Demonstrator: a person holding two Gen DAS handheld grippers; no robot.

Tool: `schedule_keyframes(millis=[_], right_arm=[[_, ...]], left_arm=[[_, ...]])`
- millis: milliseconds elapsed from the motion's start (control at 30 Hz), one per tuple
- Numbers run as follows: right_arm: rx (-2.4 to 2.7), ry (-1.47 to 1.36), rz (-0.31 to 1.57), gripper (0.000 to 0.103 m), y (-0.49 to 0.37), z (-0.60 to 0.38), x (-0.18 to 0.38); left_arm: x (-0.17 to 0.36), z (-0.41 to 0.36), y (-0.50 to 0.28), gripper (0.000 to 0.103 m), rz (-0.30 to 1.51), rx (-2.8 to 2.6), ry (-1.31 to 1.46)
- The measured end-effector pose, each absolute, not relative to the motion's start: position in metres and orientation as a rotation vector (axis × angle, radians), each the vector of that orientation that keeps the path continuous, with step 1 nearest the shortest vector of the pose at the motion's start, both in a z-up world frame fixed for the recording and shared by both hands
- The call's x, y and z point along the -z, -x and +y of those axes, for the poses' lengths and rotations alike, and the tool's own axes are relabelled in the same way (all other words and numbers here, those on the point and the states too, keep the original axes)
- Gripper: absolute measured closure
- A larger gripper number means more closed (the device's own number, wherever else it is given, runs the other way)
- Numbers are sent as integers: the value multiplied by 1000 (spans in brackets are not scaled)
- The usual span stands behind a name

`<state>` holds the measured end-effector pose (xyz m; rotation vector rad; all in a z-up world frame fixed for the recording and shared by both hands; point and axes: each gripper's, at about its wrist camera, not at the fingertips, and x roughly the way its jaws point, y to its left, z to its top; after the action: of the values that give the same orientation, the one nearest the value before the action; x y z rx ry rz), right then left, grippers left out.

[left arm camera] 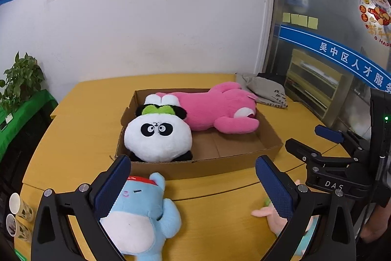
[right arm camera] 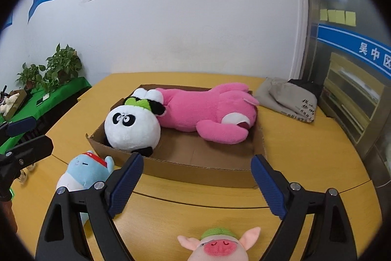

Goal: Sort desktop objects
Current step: 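Move both grippers toward the light-blue whale plush on the table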

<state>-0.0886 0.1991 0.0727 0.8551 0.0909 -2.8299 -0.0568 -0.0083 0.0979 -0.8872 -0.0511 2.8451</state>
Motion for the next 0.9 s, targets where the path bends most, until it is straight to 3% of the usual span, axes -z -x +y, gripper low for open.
schedule_keyframes(millis=[900], right_arm=[[2841,-863,121,13,80,195,-74]], left_arm=[[-92,-9,52,0,-98,-2780,893]])
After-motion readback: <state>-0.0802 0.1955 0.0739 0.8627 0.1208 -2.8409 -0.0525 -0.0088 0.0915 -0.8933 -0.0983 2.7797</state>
